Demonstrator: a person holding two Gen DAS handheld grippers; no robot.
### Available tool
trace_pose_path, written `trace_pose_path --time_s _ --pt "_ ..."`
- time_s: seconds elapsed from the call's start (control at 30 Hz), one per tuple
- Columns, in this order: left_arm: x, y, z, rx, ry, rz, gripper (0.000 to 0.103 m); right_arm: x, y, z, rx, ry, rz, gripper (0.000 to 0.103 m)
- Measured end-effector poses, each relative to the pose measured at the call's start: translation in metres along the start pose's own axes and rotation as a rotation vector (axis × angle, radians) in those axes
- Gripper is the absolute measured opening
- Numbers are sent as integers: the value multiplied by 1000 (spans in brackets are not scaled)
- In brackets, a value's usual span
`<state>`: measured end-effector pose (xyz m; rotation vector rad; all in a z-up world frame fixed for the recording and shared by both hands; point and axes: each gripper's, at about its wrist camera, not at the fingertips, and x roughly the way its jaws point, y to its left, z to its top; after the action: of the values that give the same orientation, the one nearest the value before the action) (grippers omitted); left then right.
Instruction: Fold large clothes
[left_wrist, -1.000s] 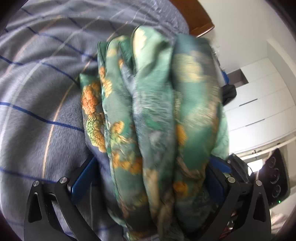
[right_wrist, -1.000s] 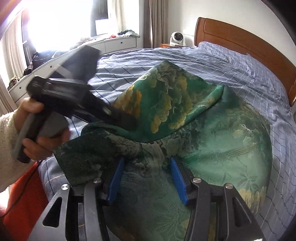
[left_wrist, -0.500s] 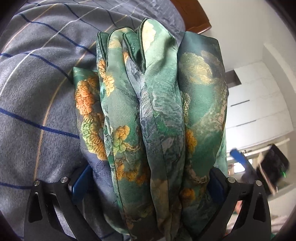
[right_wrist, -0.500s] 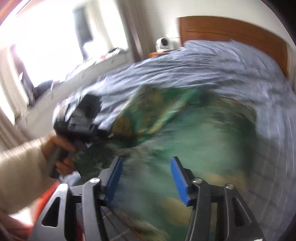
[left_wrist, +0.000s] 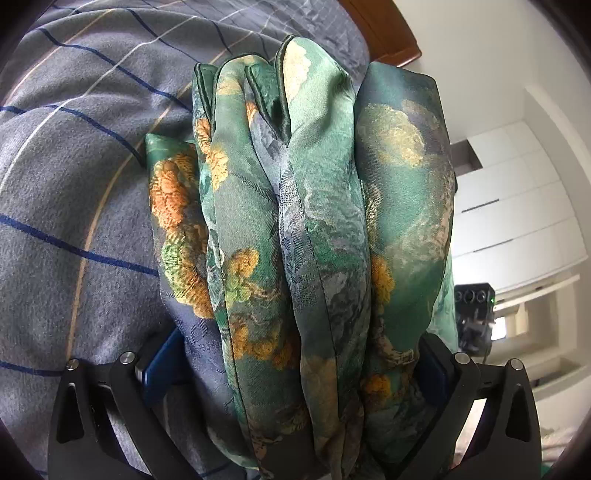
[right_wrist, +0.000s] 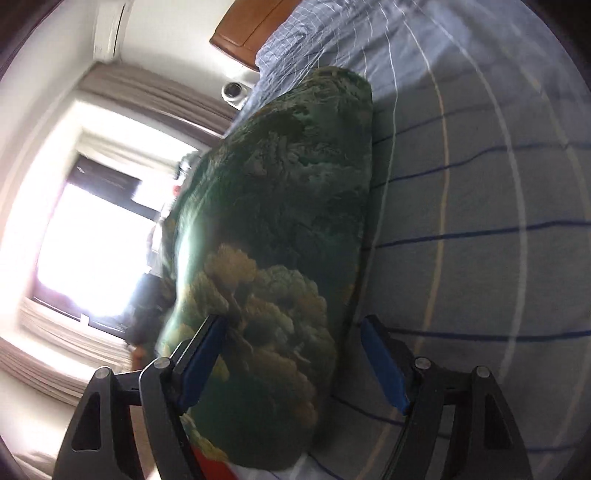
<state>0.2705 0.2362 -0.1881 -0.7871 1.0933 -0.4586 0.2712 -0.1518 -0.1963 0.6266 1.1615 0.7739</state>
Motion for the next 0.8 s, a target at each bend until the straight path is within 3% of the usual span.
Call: trace_pose_path --time_s 0.13,0.27,0.37,0.53,0.57,0.6,0.63,0.7,0.8 --pt "-1 1 0 2 -1 -3 103 4 -4 6 36 29 73 79" --pt "2 3 1 2 0 -8 103 16 1 14 8 76 74 85" --pt "5 3 2 0 -4 -5 103 40 2 27 -4 118 84 96" --pt "10 -1 6 -5 -37 28 102 79 16 45 -46 188 4 98" --pt "9 -4 5 7 -46 35 92 79 22 45 -67 180 -17 95" --pt "6 -7 3 16 -56 22 73 76 29 44 -102 164 -41 87" --pt "1 -12 1 22 -77 20 68 71 35 41 -134 147 -59 78" --pt "-6 -27 -5 62 -97 45 56 58 51 32 -221 100 -93 73" --pt "-17 -52 -10 116 -128 65 52 45 72 23 -307 38 -86 71"
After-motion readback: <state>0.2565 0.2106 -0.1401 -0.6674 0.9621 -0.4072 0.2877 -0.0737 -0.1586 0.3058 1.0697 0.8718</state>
